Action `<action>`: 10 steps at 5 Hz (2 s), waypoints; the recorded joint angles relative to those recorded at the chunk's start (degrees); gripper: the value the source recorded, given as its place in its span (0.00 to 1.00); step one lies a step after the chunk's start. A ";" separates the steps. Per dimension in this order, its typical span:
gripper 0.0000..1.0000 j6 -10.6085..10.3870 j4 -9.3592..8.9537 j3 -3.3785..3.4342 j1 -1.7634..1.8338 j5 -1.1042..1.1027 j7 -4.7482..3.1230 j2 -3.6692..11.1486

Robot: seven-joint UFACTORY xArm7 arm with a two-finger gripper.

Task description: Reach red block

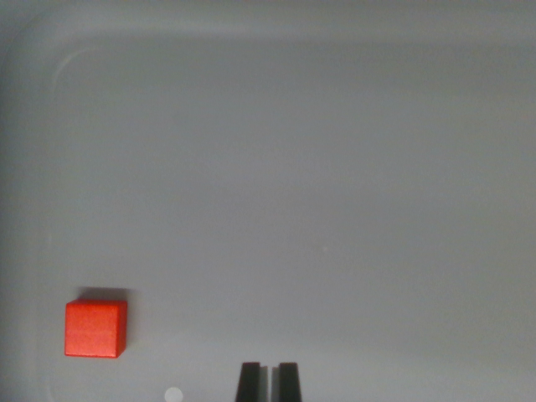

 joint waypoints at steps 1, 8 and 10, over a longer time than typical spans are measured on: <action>0.00 0.00 0.00 0.00 0.00 0.00 0.00 0.00; 0.00 -8.60 -6.38 1.64 2.07 -0.47 0.92 2.10; 0.00 -11.13 -8.26 2.13 2.68 -0.61 1.19 2.73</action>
